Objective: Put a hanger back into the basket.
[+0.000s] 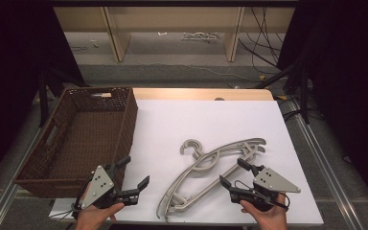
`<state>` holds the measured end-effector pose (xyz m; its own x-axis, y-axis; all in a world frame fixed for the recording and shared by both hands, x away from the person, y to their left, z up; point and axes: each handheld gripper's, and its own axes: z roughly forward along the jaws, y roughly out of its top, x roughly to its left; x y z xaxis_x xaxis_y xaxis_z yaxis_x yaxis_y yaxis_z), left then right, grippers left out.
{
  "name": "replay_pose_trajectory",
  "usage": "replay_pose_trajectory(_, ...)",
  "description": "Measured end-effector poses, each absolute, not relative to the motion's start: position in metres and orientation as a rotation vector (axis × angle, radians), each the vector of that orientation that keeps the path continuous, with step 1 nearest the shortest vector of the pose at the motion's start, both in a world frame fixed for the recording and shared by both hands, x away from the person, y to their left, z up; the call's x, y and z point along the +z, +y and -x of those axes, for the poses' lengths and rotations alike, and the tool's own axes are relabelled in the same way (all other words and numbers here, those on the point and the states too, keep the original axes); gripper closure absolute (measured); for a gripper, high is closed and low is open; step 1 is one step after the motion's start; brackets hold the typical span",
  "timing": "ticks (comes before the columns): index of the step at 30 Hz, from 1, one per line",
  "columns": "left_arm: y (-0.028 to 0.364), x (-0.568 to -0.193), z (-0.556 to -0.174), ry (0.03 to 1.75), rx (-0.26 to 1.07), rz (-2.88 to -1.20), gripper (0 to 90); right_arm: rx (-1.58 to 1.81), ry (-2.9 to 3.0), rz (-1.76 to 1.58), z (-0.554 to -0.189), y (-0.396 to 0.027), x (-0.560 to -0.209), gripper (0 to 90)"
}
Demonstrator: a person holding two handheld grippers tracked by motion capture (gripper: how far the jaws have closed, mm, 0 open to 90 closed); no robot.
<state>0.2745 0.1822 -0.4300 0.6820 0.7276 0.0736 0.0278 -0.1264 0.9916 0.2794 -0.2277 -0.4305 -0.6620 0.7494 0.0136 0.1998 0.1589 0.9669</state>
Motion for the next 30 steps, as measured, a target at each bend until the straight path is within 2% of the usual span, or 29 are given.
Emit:
replay_pose_trajectory(23, 0.173, -0.424, -0.279, 0.633, 0.653, -1.591, 18.8, 1.492, 1.938, -0.91, -0.283, -0.234, -0.434, 22.3)
replay_pose_trajectory(30, 0.145, -0.419, -0.285, 0.615, 0.552, -1.731, 19.7, 1.498, 1.94, -0.917, -0.283, -0.234, -0.434, 22.3)
